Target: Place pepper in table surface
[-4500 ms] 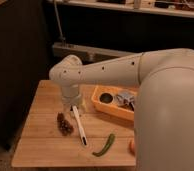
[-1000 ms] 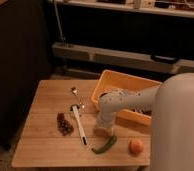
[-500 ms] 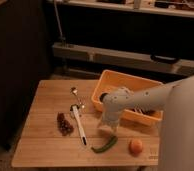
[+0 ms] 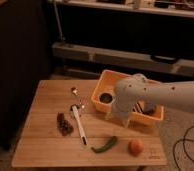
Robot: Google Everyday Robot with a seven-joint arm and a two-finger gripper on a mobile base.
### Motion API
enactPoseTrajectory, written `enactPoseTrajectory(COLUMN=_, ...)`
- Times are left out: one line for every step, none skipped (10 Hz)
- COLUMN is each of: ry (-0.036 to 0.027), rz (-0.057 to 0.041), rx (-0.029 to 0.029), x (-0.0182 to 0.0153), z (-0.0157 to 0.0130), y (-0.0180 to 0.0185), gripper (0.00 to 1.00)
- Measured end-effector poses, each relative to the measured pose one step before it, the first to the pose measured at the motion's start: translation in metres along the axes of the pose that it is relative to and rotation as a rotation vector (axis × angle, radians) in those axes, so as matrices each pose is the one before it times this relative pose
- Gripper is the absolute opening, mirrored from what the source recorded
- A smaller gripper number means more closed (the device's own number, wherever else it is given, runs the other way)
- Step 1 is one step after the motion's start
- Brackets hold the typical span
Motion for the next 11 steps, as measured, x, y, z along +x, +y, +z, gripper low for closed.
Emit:
enactPoseTrajectory(ry=0.02051, rz=-0.00507, rx=0.00152, x=0.00695, z=-0.00363, y=0.00327, gripper=0.65)
enactPoseTrajectory(ry=0.0224, rz=-0.00321, rx=-0.00072, x=0.00673, z=0.00346, y=0.00282, gripper=0.65)
enactPoseTrajectory(ry=0.01853, rz=-0.00202, rx=0.00098, x=0.00488, z=0.00623, y=0.00215, gripper=0.65)
enactPoseTrajectory(ry=0.03306, rz=-0.00718, rx=0.00597, x=0.0081, z=0.01461, y=0.00398, gripper=0.65)
enactPoseTrajectory(ry=0.03242, rz=0.00017, rx=-0.00116, x=0.00838, z=0.01787, y=0.00466, gripper=0.65)
enactPoseTrajectory(ry=0.02532, rz=0.00523, rx=-0.00112, x=0.00617, z=0.01397, y=0.00177, gripper=0.65)
enactPoseTrajectory(ry=0.02241, rz=0.01143, rx=0.00107, x=0.00606, z=0.01436, y=-0.00085, gripper=0.65)
enactPoseTrajectory(ry=0.01439, rz=0.01996, rx=0.00735, x=0.0043, z=0.00901, y=-0.00207, gripper=0.65)
enactPoseTrajectory(ry=0.00397, rz=0.0136, rx=0.00844, x=0.00349, z=0.00135, y=-0.00106, gripper=0.65)
enactPoseTrajectory(ry=-0.00407, rz=0.01623, rx=0.01028, x=0.00092, z=-0.00313, y=-0.00268, gripper=0.65)
enactPoseTrajectory(ry=-0.01415, rz=0.02144, rx=0.01499, x=-0.0008, z=-0.00969, y=-0.00487, gripper=0.65)
